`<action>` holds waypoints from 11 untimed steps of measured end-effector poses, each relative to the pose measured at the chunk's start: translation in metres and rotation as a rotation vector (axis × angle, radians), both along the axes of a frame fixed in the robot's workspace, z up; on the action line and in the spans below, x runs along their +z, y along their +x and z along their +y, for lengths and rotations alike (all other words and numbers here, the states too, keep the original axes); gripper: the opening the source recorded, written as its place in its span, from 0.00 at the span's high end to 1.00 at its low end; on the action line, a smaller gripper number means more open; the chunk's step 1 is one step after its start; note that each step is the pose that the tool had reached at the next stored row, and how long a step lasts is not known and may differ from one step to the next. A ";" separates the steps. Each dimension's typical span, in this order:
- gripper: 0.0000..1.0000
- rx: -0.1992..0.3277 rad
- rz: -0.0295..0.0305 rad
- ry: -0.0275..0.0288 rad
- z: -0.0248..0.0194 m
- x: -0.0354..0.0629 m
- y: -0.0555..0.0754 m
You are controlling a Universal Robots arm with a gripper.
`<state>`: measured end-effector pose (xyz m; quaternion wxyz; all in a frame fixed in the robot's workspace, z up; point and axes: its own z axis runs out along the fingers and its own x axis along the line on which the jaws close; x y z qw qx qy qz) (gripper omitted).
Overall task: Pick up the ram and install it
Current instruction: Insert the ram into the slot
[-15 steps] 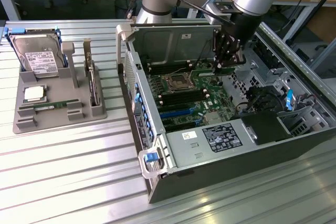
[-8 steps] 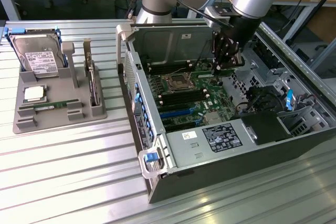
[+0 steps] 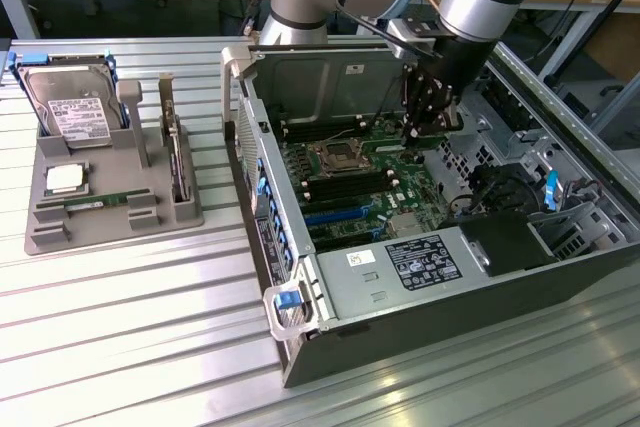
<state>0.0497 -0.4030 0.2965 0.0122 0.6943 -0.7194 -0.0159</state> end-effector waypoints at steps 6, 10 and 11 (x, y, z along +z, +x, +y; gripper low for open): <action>0.87 0.000 0.0000 -0.0001 0.0000 -0.0043 0.000; 0.87 0.000 0.0000 0.0000 0.0000 -0.0076 0.000; 0.87 0.000 0.0000 0.0000 0.0000 -0.0082 0.000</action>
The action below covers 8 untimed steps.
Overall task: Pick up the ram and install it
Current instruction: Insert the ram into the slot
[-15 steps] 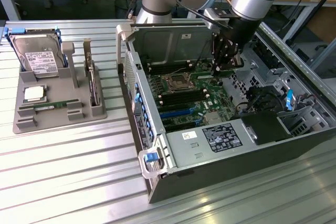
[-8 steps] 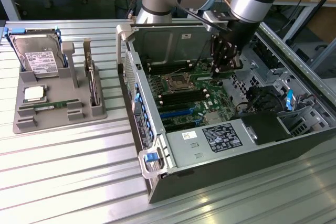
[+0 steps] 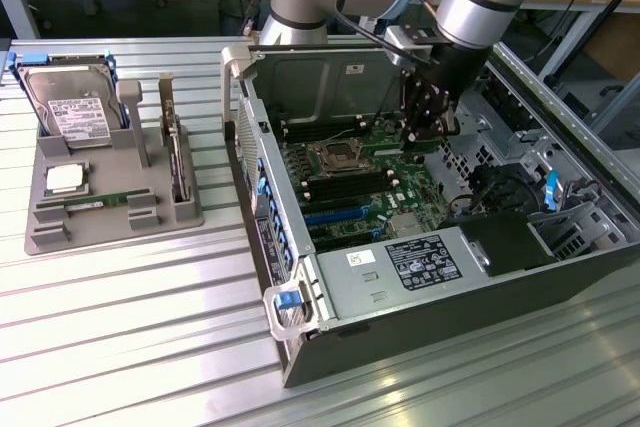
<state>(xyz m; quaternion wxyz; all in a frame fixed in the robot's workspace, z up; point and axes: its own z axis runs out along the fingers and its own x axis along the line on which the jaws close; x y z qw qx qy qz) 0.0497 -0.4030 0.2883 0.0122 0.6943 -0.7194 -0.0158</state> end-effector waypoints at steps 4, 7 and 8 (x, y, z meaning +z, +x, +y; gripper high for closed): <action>0.87 0.000 0.0000 0.0000 0.0000 -0.0030 0.000; 0.87 0.000 0.0000 0.0000 0.0000 -0.0057 0.000; 0.87 0.000 0.0000 0.0000 0.0000 -0.0065 0.000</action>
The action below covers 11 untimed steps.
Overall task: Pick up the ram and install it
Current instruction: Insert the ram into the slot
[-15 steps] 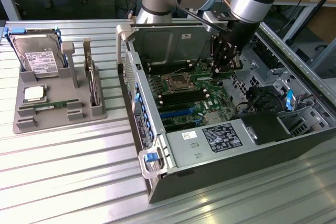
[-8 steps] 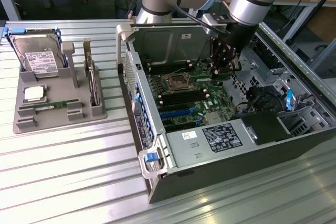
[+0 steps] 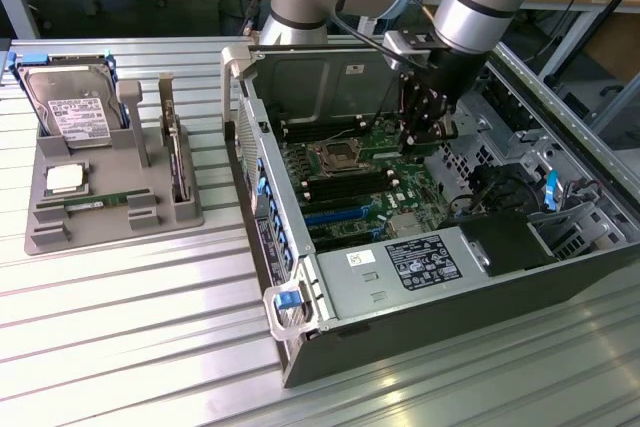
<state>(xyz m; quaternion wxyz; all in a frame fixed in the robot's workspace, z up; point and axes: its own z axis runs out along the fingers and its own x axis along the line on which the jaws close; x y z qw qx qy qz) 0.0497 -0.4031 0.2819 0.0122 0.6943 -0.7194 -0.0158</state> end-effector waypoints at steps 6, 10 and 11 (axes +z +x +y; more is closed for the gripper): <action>0.87 0.000 0.0000 0.0001 0.0000 -0.0042 0.000; 0.87 0.000 0.0000 0.0001 0.0000 -0.0081 0.000; 0.87 0.000 0.0000 0.0000 0.0000 -0.0090 0.000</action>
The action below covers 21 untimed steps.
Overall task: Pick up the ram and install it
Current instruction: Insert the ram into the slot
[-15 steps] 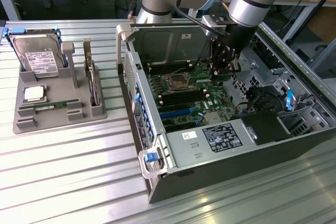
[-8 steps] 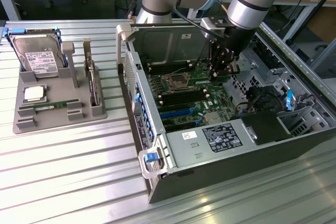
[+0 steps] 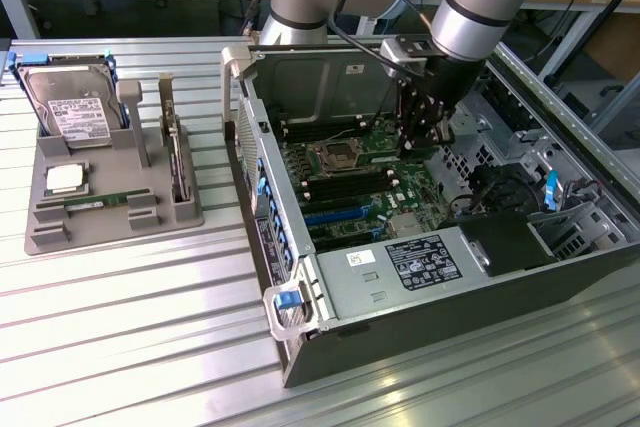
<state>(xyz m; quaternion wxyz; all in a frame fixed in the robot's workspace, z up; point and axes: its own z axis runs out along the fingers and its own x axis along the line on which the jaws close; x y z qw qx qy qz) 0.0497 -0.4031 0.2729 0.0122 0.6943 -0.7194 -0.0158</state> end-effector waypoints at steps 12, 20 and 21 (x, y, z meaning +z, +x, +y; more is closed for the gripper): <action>0.87 0.000 0.0000 -0.0001 0.0000 -0.0104 0.000; 0.87 0.000 0.0000 0.0000 0.0000 -0.0160 0.000; 0.87 0.000 0.0000 -0.0001 0.0000 -0.0170 0.000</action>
